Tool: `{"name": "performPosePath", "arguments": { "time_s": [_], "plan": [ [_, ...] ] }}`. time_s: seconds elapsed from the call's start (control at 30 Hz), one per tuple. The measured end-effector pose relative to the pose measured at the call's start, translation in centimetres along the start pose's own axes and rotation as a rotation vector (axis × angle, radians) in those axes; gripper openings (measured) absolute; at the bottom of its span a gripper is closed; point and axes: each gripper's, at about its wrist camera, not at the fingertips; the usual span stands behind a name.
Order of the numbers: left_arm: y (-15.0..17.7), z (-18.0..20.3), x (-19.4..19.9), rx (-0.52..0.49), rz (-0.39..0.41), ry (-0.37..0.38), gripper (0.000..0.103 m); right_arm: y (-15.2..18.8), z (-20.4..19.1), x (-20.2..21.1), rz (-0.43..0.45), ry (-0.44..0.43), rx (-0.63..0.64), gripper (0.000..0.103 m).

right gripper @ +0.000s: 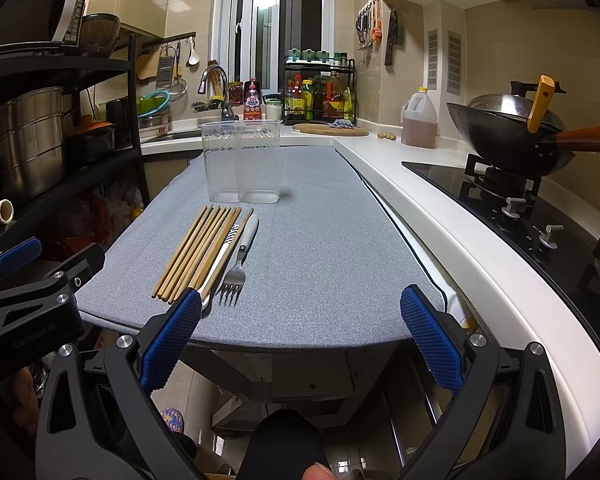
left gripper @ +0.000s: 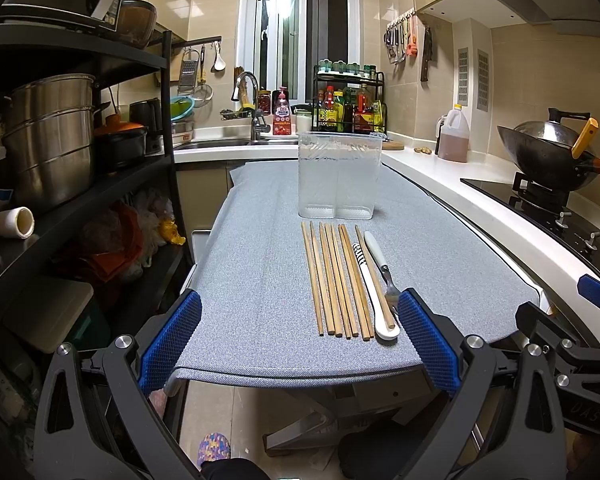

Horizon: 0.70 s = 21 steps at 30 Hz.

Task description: Organize utensils

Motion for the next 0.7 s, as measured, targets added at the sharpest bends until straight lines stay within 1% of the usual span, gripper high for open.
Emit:
{"name": "performPosePath", "arguments": {
  "time_s": [0.7],
  "plan": [
    [0.00, 0.01, -0.01, 0.000, 0.000, 0.000, 0.095, -0.17, 0.01, 0.33, 0.000, -0.001, -0.001, 0.098]
  ]
}}
Point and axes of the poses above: each gripper's, at about its wrist camera, not at the fingertips, and x roughly against the way its jaws point, z to its right, y to its underside, and after that the axes turned 13 degrees about -z, right-handed
